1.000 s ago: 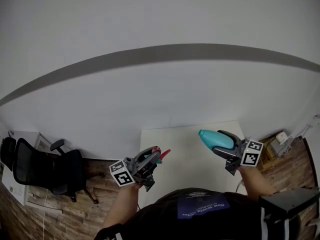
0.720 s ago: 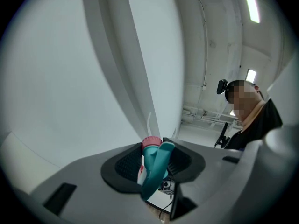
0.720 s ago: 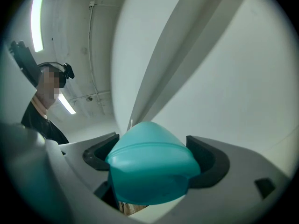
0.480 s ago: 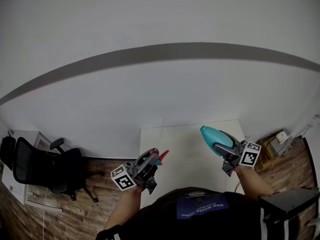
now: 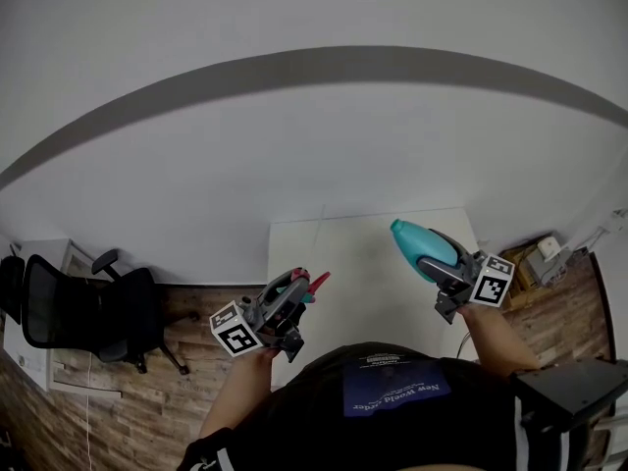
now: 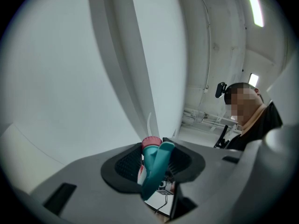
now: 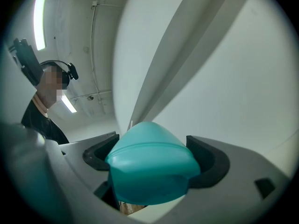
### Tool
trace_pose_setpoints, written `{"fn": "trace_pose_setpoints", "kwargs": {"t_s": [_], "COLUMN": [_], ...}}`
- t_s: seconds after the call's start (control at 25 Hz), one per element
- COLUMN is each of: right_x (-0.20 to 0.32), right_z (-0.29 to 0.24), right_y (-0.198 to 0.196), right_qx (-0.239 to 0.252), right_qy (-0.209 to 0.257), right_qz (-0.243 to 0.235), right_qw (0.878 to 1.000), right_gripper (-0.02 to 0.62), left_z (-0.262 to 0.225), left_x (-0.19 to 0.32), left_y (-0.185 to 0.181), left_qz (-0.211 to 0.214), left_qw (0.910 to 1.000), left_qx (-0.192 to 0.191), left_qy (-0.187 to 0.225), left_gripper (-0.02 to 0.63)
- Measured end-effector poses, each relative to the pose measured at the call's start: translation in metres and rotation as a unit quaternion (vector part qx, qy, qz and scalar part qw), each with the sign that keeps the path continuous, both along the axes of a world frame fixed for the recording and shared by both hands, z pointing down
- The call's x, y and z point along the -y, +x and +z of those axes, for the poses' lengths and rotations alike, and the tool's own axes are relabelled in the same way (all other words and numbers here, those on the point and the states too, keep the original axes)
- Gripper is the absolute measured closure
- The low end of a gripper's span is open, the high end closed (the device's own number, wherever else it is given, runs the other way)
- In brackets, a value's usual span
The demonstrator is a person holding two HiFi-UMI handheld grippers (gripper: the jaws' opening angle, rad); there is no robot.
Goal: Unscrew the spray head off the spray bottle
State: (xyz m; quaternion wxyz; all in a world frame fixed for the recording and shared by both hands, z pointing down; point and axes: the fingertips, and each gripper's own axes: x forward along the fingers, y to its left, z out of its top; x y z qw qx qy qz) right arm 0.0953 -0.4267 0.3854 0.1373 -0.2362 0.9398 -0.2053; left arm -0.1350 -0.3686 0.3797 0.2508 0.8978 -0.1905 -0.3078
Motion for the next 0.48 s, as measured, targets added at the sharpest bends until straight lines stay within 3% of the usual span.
{"fn": "trace_pose_setpoints", "kwargs": {"t_s": [0.48], "right_x": [-0.0003], "right_z": [-0.0047], "right_y": [-0.0049], "right_qx": [-0.001], "right_qy": [0.003], "right_qz": [-0.009], "right_qw": [1.000], "right_gripper": [0.149], "left_z": [-0.0069], "left_x": [-0.0030], "left_y": [0.0004], "left_qz": [0.008], "left_qw": [1.0000], "left_qx": [0.000], "left_qy": [0.004], "left_gripper": [0.460]}}
